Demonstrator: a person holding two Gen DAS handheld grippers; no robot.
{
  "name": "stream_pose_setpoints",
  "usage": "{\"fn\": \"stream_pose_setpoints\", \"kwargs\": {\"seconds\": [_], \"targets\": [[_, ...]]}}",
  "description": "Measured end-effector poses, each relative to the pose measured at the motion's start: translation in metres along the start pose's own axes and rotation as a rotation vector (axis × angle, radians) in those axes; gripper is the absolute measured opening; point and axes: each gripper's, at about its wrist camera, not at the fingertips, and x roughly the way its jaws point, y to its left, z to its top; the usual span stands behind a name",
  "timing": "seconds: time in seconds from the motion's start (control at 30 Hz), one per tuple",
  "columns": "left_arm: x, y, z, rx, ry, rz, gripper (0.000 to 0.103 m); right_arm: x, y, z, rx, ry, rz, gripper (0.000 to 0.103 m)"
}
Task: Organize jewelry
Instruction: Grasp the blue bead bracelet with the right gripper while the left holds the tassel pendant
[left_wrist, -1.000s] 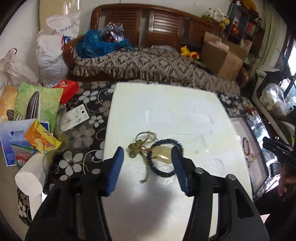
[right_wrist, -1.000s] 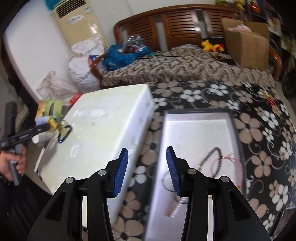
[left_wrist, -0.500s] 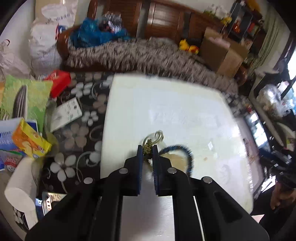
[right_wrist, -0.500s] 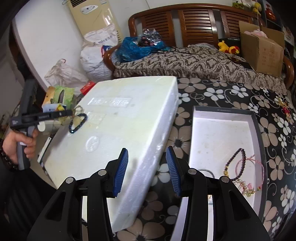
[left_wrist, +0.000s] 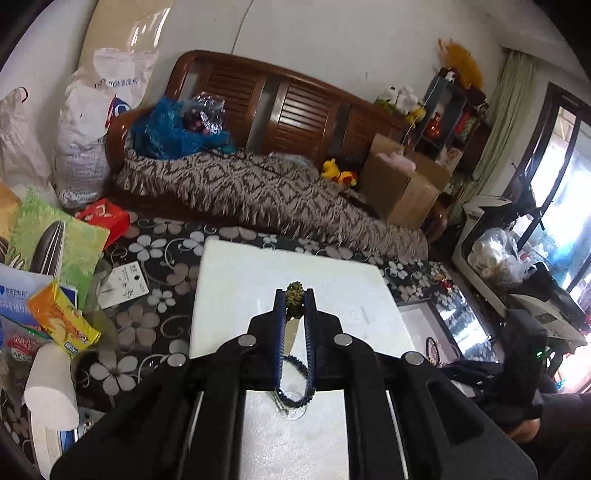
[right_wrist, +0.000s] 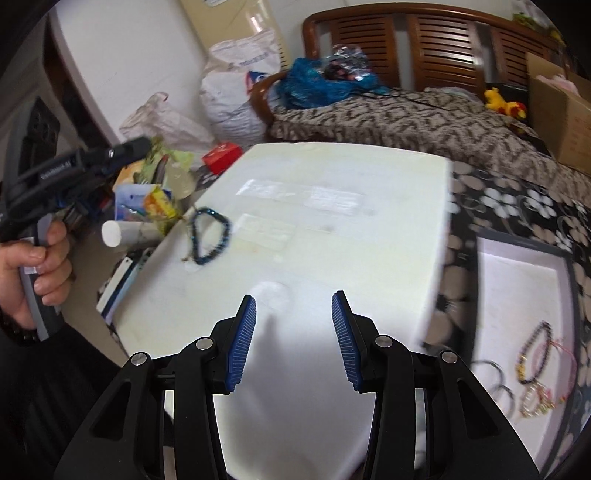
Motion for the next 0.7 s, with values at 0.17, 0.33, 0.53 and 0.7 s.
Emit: {"fn": "stream_pose_setpoints", "kwargs": {"seconds": [0.17,0.33,0.53,0.7], "targets": [[-0.012,0.005,0.008,-0.023,-0.065,-0.016,0.009,0.033,0.03,0.024,-0.031,0.026,0.006,0.045],[-0.017,0.019,0.011,-0.058,-0.089,0.0,0.009,0.057,0.05,0.038,-0.046,0.041,-0.017,0.045],[-0.019,0.026,0.011,-0.066,-0.091,0.021,0.009,0.079,0.071,0.044,-0.118,0.043,-0.089,0.041],[-0.019,0.026,0.011,-0.063,-0.091,0.031,0.009,0.083,0.082,0.041,-0.239,0.034,-0.134,0.01]]}}
